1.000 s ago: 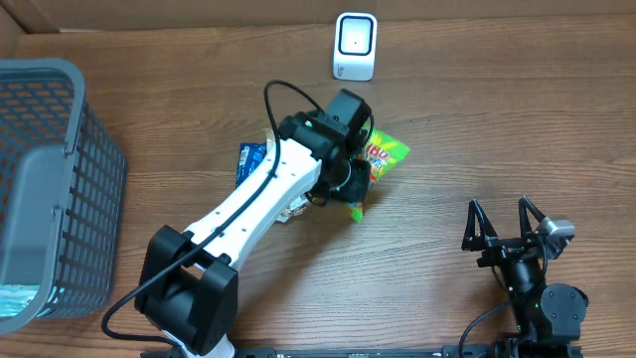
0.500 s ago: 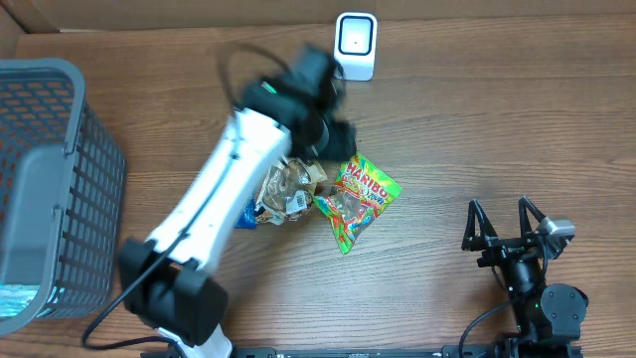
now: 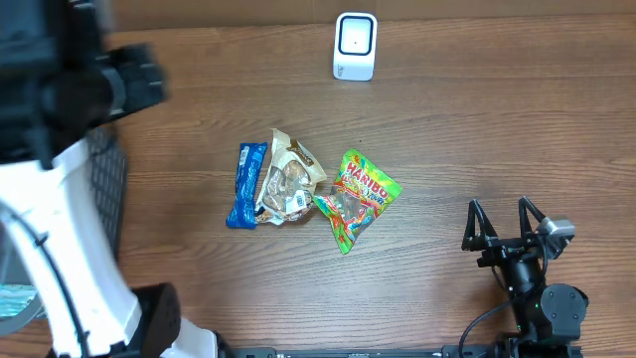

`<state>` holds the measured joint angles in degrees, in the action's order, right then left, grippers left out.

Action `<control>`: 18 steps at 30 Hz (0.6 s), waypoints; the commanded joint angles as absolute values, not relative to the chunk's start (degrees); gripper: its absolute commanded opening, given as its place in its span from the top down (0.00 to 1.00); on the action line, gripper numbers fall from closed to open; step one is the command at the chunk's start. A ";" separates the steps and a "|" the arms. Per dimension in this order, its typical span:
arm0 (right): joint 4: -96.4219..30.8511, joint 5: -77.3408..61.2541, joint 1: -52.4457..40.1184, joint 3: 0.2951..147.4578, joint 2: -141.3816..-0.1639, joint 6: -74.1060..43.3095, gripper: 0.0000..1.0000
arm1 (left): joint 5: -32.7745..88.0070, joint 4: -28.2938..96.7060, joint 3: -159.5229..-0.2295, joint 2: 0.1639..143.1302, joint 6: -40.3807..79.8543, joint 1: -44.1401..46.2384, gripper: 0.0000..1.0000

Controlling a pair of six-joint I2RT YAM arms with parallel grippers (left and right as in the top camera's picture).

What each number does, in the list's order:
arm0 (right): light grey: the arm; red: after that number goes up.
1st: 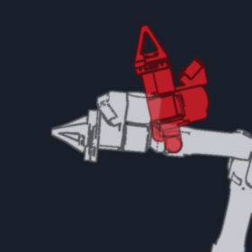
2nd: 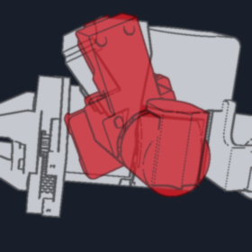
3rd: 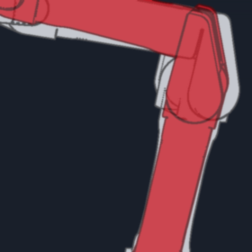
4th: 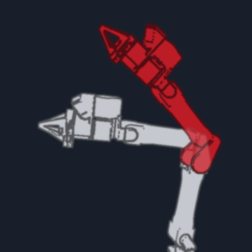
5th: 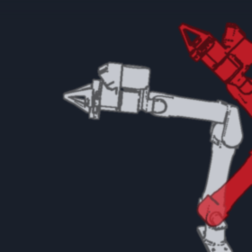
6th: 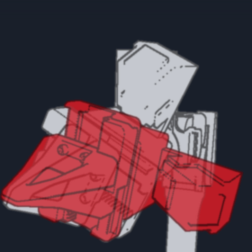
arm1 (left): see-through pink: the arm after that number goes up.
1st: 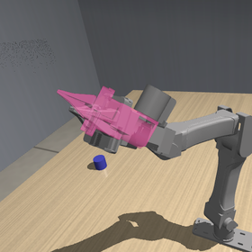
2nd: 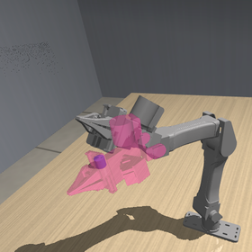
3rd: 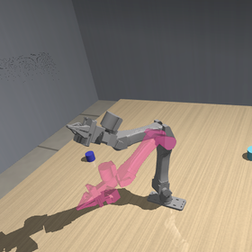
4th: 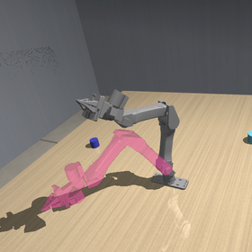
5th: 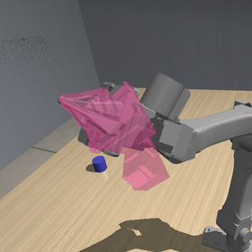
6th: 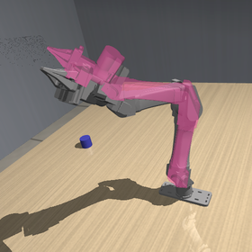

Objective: Scan the item barcode
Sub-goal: 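Carry the Haribo bag out and drop it right of the packets, then reach the left gripper into the basket and grasp the mint-green packet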

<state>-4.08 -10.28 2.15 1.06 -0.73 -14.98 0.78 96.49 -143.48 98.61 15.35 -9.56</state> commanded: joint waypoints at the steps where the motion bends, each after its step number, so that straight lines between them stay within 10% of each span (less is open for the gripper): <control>1: -3.77 -10.63 1.83 0.49 -0.16 -14.96 0.00 | -2.57 96.82 -139.00 94.02 18.09 -18.57 0.30; 18: -3.73 -11.81 1.83 0.49 -0.16 -14.98 0.00 | -10.76 72.79 -96.18 88.44 31.99 -48.31 0.27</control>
